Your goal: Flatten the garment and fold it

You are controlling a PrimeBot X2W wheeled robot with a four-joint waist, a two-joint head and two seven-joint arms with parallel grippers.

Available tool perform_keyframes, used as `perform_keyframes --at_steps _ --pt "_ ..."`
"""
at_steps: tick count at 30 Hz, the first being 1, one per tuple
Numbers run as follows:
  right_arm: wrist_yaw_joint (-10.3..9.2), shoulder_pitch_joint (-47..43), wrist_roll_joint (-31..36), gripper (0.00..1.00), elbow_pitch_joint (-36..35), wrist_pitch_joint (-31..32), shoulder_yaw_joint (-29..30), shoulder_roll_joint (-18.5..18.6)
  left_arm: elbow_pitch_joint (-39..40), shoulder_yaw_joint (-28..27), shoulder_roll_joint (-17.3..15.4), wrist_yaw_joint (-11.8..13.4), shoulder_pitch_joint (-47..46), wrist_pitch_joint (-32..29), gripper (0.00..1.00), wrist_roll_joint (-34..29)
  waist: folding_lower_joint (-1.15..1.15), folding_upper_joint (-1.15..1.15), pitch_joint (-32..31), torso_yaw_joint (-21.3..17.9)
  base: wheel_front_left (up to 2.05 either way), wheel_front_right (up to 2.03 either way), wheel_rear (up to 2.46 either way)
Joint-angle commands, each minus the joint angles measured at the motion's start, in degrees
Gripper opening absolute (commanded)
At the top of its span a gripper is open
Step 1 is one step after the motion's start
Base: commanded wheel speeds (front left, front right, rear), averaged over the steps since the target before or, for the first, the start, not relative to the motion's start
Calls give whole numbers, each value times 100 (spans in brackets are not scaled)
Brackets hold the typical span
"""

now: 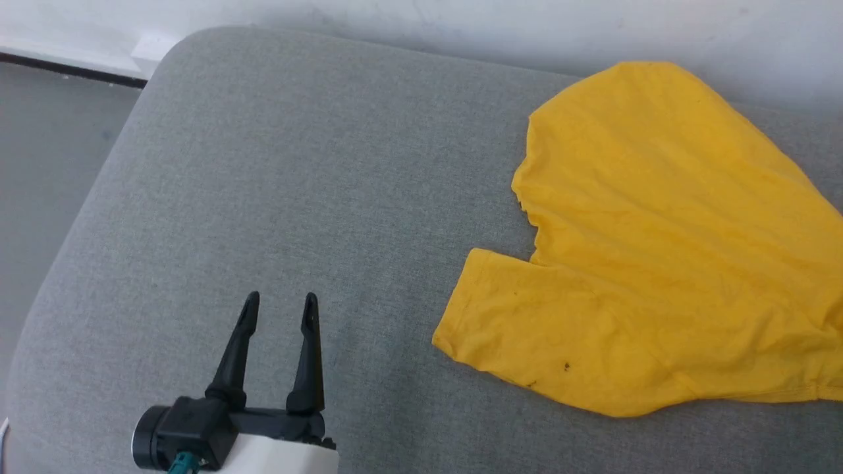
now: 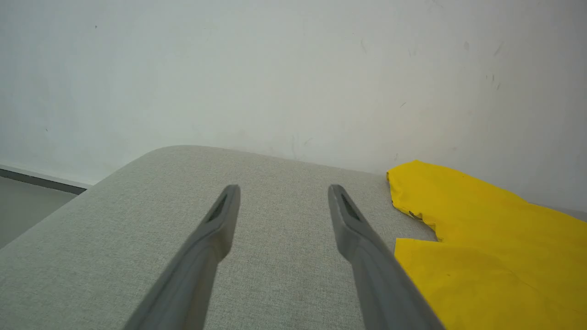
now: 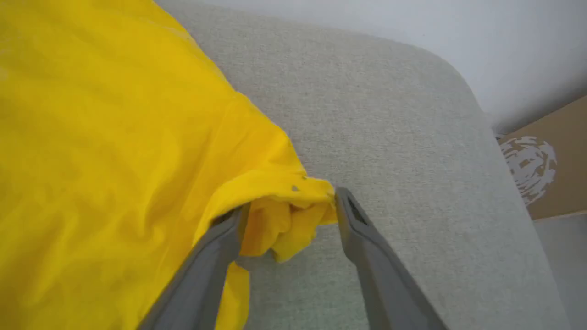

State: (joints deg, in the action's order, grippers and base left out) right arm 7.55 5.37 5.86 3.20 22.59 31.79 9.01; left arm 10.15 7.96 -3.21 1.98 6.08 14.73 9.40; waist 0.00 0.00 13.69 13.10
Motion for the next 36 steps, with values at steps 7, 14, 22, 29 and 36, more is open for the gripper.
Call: perform_keyframes --at_steps 7,14,22,29,36 --pt "-6 -545 -759 100 -909 281 -642 -541 -33 -25 -21 7 235 27 100 -18 0 0 -278 -274 0 0 0" --pt "-6 -1165 -1219 100 -1862 -326 -928 -610 53 -50 -43 33 314 27 100 0 0 0 -413 -527 0 0 0" --pt "-6 -1455 -1542 100 -1860 -1981 -1313 -612 61 49 -113 105 448 12 100 -270 0 0 -517 -779 0 0 0" --pt "-6 -1357 -1450 100 -1703 -2343 -1436 -613 -128 380 -348 -56 17 -759 100 -618 0 0 -464 -826 0 0 0" --pt "-6 -1210 -1508 100 -1598 -2342 -1487 -613 -612 975 -411 -526 -791 -2408 100 -781 0 0 -301 -755 0 0 0"
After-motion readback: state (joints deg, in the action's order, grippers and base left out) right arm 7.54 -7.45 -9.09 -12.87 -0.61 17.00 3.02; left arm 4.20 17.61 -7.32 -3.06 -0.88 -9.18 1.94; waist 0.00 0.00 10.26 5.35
